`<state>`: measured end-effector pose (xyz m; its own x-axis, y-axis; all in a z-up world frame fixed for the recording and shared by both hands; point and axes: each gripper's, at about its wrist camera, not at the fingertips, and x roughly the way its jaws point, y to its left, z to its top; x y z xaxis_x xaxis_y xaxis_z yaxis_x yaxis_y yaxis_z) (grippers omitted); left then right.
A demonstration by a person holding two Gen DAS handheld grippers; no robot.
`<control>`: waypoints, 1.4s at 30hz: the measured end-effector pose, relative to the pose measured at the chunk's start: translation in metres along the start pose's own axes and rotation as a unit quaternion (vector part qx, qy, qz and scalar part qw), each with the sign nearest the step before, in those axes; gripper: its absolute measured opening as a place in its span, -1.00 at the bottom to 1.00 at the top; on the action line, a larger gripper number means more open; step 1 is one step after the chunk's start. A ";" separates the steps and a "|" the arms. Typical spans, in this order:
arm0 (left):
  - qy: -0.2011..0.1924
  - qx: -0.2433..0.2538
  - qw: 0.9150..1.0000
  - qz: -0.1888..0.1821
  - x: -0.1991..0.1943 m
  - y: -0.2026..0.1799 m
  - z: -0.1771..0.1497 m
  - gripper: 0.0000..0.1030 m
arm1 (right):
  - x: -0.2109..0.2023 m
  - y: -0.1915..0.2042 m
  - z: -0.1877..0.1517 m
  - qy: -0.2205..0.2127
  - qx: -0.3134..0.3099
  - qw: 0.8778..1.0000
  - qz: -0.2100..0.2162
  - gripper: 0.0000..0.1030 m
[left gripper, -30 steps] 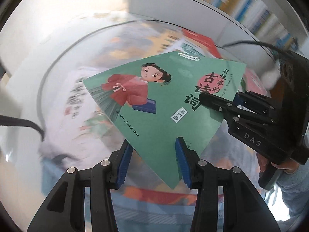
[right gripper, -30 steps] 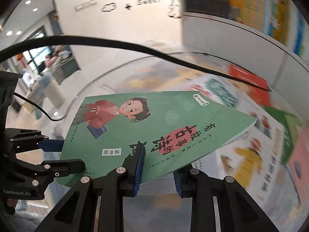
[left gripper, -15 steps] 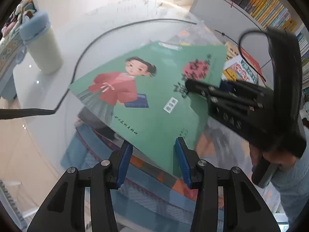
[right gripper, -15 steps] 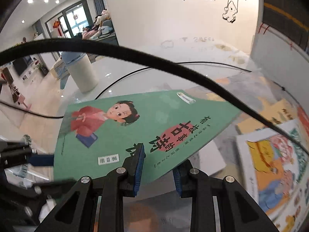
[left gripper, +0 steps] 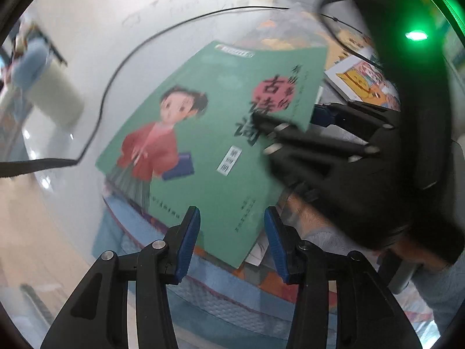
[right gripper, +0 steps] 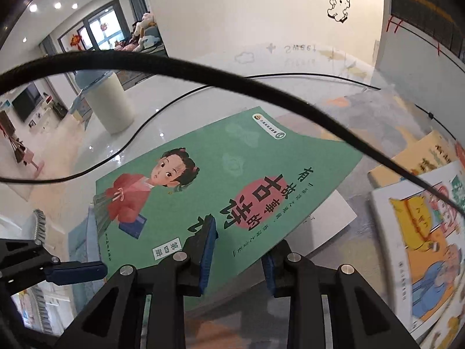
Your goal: Organize books
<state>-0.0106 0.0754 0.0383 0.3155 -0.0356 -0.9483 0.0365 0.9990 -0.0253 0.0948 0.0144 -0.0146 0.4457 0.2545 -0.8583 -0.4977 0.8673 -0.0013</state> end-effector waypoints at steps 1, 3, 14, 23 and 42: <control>-0.003 0.005 1.000 0.007 -0.001 -0.002 0.000 -0.16 | 0.001 0.002 -0.001 -0.004 0.000 1.000 -0.014 -0.19; -0.008 0.003 1.000 0.007 -0.006 -0.003 -0.001 -0.16 | 0.004 0.003 -0.005 -0.005 0.010 0.999 -0.045 0.33; -0.116 0.041 0.991 -0.050 -0.093 -0.021 0.049 -0.16 | -0.075 -0.037 -0.040 -0.049 0.094 0.986 -0.128 0.56; -0.178 0.120 0.963 -0.163 -0.161 -0.055 0.130 -0.06 | -0.233 -0.105 -0.070 -0.151 0.208 0.944 -0.206 0.65; -0.496 0.144 0.844 -0.144 -0.643 0.024 0.260 -0.04 | -0.750 -0.096 0.069 -0.391 0.129 0.709 -0.573 0.50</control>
<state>0.0337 0.1154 0.7296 0.8875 -0.4238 -0.1808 0.4315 0.9021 0.0032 -0.1399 -0.2300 0.6643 0.7736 -0.6085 0.1767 0.6319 0.7201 -0.2865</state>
